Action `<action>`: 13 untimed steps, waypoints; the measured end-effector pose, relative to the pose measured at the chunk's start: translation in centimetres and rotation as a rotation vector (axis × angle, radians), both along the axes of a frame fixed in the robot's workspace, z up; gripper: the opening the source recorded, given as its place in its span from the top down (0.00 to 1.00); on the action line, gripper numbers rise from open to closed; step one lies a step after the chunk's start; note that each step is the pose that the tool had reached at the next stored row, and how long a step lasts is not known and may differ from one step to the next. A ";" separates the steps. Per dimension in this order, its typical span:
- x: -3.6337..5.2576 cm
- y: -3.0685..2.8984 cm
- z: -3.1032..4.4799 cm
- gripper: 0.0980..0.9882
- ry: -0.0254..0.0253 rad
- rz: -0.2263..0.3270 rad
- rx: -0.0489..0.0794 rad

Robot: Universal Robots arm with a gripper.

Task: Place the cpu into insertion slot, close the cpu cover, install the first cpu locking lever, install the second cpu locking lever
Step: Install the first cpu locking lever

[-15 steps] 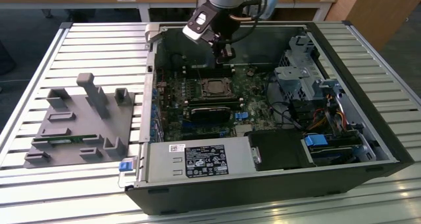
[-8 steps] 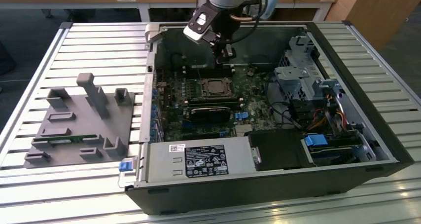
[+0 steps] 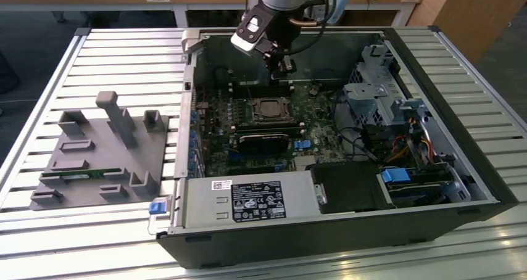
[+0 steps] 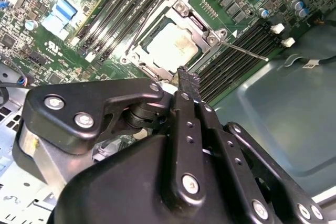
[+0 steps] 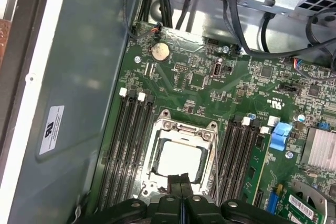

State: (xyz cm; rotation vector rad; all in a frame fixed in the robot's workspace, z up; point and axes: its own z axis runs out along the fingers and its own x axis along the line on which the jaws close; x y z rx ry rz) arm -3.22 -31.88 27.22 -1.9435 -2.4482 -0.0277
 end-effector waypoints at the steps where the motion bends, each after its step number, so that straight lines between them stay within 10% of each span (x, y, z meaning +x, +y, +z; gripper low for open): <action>1: 0.00 0.00 0.00 0.99 0.0000 0.004 0.000; 13: 0.00 0.00 0.00 0.99 0.0000 0.050 0.000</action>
